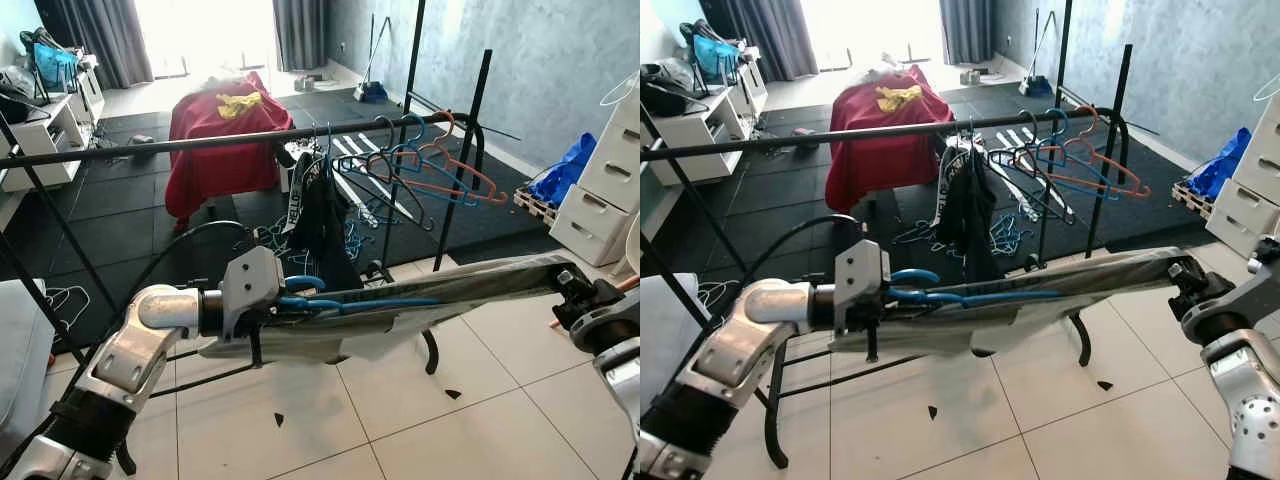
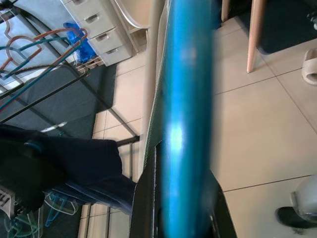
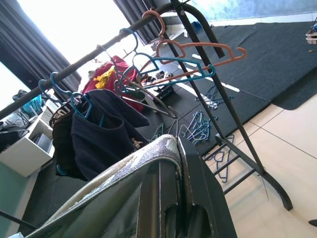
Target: Hang hanger
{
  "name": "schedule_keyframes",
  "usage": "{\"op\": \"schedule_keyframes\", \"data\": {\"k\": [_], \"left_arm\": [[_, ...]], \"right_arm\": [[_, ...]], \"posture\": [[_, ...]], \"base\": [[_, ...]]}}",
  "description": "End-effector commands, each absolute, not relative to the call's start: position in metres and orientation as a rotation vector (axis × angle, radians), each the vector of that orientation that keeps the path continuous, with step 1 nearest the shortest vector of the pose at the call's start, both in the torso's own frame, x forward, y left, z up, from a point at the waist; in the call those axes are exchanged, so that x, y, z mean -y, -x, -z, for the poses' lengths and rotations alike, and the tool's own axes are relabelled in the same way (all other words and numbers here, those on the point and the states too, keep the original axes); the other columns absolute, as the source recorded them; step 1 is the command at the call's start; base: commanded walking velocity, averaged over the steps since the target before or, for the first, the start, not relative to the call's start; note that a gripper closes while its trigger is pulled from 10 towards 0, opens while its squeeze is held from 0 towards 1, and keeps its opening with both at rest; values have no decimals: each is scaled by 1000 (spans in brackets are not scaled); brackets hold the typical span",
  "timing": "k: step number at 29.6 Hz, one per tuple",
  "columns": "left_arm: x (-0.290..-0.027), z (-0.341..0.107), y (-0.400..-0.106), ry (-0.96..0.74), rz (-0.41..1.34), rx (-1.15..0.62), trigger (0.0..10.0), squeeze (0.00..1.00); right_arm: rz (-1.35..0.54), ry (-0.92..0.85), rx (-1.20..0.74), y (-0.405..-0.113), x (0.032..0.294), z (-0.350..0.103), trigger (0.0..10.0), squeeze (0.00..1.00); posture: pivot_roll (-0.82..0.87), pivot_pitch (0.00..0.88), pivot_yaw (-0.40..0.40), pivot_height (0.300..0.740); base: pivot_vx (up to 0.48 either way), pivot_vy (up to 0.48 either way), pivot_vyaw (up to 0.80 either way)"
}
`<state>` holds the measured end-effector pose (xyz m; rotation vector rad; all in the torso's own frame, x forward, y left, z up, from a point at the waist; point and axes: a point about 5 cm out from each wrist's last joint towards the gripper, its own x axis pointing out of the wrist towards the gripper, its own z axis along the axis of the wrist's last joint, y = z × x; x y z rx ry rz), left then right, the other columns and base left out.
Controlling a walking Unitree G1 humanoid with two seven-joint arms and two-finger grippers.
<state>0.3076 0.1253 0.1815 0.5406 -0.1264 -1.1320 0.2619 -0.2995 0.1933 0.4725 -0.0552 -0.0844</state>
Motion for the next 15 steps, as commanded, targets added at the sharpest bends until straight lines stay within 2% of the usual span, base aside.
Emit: {"op": "schedule_keyframes", "data": {"k": [1, 9, 11, 15], "left_arm": [[-130, -176, -315, -574, 1049, 89, 10000, 0], [-128, -189, -316, -462, 1033, 151, 10000, 0], [-128, -207, -314, -334, 1050, 237, 10000, 0], [-127, -211, -310, -301, 1088, 268, 10000, 0]], "right_arm": [[104, -465, 84, -262, 302, -198, 0, 0], [102, -462, 72, -261, 302, -194, 0, 0], [99, -458, 61, -262, 301, -192, 0, 0], [99, -457, 58, -262, 301, -191, 0, 0]], "posture": [[-108, 0, 1, 740], [-105, 0, 0, 740], [-102, 0, 1, 740], [-101, 0, 0, 740]], "base": [[0, 0, 0], [0, 0, 0], [0, 0, 0], [0, 0, 0]]}}
